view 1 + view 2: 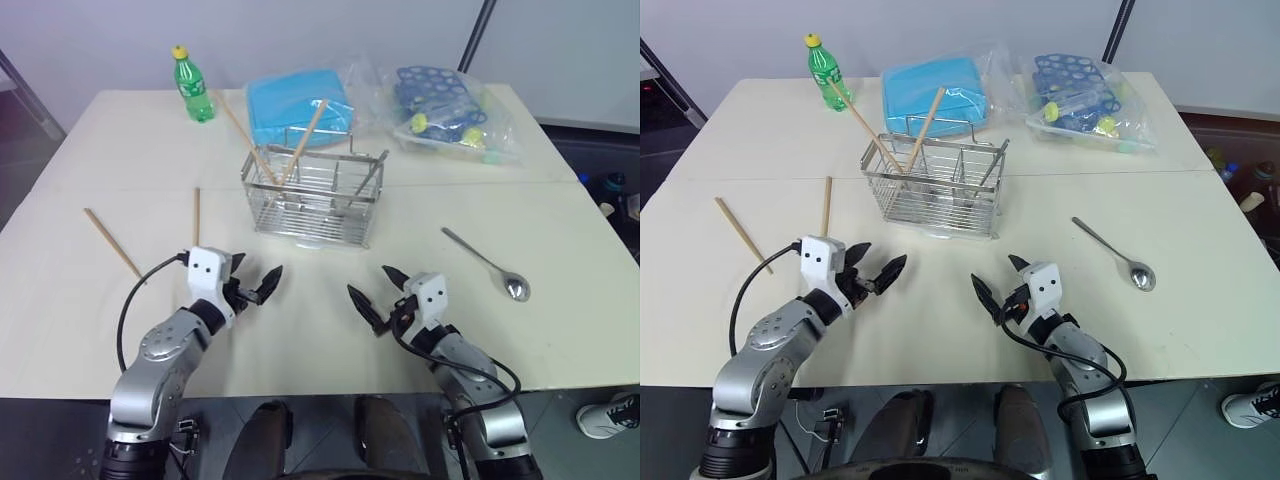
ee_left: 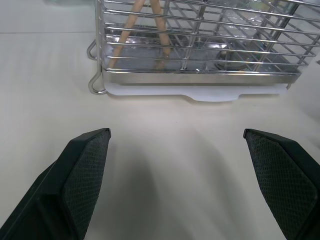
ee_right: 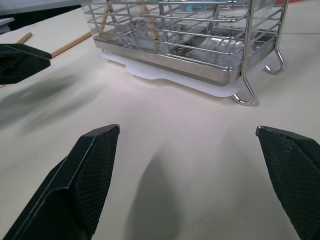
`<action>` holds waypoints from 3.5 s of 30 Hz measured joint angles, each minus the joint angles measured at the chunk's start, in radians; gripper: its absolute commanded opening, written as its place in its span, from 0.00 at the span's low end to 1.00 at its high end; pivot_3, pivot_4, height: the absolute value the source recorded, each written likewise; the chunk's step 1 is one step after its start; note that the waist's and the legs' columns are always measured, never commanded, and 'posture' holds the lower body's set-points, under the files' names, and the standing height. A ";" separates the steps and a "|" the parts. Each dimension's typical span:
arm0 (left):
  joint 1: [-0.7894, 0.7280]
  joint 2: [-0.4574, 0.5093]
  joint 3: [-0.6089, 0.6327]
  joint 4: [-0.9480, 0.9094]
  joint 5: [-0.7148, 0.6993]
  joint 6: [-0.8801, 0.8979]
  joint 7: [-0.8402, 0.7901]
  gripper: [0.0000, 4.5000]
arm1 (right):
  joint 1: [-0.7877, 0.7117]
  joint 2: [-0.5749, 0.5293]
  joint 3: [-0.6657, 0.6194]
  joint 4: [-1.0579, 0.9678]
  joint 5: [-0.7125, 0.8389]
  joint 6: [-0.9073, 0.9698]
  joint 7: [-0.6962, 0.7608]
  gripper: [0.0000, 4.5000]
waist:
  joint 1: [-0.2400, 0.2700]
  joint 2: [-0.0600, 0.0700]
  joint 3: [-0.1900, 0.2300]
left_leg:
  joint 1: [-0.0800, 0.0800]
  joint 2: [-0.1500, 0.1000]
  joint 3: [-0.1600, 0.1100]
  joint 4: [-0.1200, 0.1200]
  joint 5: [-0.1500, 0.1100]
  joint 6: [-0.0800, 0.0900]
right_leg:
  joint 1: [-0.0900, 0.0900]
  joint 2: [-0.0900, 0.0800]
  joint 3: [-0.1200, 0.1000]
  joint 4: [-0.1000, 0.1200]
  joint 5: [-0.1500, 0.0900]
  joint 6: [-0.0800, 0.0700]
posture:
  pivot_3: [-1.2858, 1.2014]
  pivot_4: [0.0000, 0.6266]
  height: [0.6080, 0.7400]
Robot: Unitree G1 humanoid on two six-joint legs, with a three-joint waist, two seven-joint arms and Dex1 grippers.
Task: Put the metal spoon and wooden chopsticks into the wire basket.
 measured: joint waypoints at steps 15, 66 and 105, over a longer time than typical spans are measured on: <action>-0.009 -0.003 0.000 -0.011 -0.025 0.012 0.014 1.00 | -0.010 0.000 0.000 0.003 0.000 0.000 0.001 1.00 | 0.000 0.000 0.000 | 0.000 0.000 0.000 0.000 0.000 0.000 | 0.000 0.000 0.000 0.000 0.000 0.000 | 0.52 0.24 1.00; -0.110 0.346 -0.067 -0.104 -0.201 -0.081 -0.569 1.00 | 0.058 -0.155 -0.075 -0.109 0.044 0.102 0.051 1.00 | 0.000 0.002 0.001 | 0.000 0.000 0.001 0.000 0.000 0.000 | 0.000 0.000 0.000 0.000 -0.002 -0.003 | 0.52 0.24 1.00; -0.162 0.263 -0.119 -0.082 -0.179 -0.074 -0.471 1.00 | -0.636 -0.749 -0.136 0.956 -0.039 -0.069 0.782 1.00 | -0.003 0.004 0.004 | 0.000 0.000 0.004 0.002 -0.001 0.002 | 0.002 -0.001 0.000 -0.001 0.000 0.001 | 0.52 0.24 1.00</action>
